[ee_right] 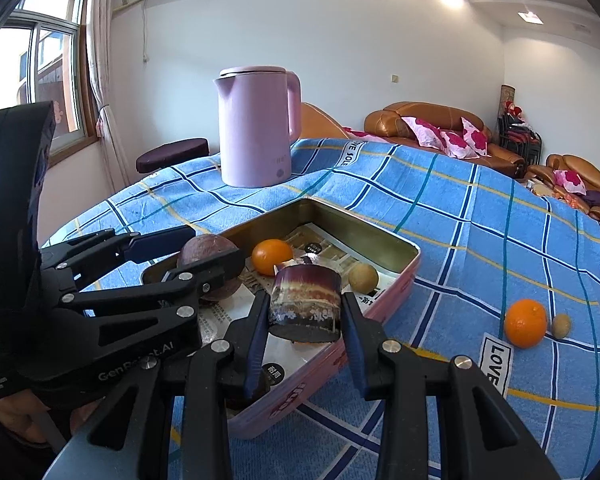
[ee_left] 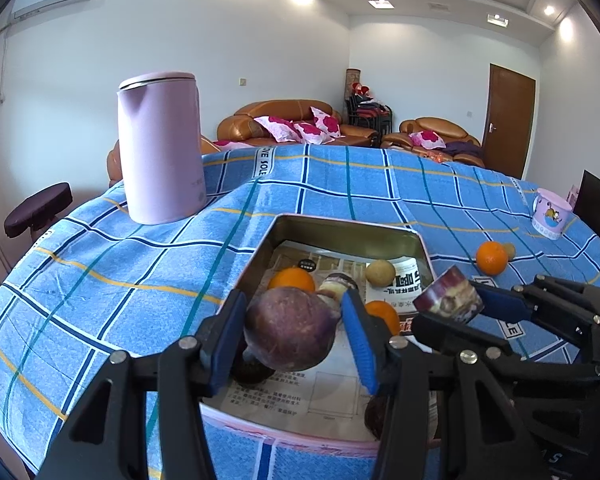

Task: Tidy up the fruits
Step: 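Carry the purple fruit with the left tool while the right tool carries the jar over the tin, then open the left tool to drop the purple fruit while the right tool releases the jar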

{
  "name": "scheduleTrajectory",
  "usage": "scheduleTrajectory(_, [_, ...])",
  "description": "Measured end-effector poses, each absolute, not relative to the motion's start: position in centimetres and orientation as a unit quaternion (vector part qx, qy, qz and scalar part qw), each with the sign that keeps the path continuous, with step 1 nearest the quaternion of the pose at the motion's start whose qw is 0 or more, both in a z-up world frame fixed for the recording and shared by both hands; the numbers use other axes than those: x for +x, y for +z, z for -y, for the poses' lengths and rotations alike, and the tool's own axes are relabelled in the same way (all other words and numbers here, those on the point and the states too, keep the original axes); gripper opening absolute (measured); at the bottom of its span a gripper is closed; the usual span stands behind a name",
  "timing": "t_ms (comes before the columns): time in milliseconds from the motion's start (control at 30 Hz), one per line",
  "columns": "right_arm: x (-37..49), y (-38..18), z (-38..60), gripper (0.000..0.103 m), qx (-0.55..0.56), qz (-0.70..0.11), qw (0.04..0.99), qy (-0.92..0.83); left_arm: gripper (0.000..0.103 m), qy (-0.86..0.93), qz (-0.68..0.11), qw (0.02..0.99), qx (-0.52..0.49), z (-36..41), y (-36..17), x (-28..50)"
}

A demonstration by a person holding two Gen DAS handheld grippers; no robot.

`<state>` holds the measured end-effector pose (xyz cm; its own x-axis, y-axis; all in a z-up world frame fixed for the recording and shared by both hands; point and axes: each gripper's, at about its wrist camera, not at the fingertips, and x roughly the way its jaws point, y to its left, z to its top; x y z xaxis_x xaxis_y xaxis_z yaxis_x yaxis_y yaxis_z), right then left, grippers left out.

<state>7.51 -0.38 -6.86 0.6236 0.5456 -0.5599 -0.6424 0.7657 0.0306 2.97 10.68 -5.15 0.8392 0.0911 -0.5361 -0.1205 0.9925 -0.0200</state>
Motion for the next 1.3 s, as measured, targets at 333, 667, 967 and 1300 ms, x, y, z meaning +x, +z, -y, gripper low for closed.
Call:
scheduleTrajectory(333, [8.0, -7.2, 0.3, 0.038, -0.079, -0.292, 0.89, 0.342, 0.053, 0.053, -0.274, 0.96, -0.028, -10.8, -5.0, 2.6])
scheduleTrajectory(667, [8.3, -6.9, 1.1, 0.049, -0.067, -0.287, 0.893, 0.339, 0.074, 0.064, -0.263, 0.962, -0.043, -11.4, -4.4, 2.1])
scheduleTrajectory(967, [8.4, -6.5, 4.0, 0.05, -0.062, -0.283, 0.905, 0.312, 0.077, 0.043, -0.256, 0.965, -0.03, -8.5, -3.1, 2.7])
scheduleTrajectory(1300, [9.9, -4.7, 12.2, 0.051, -0.031, -0.277, 0.935, 0.221, 0.077, -0.011, -0.243, 0.97, -0.001, -2.1, -1.2, 5.0])
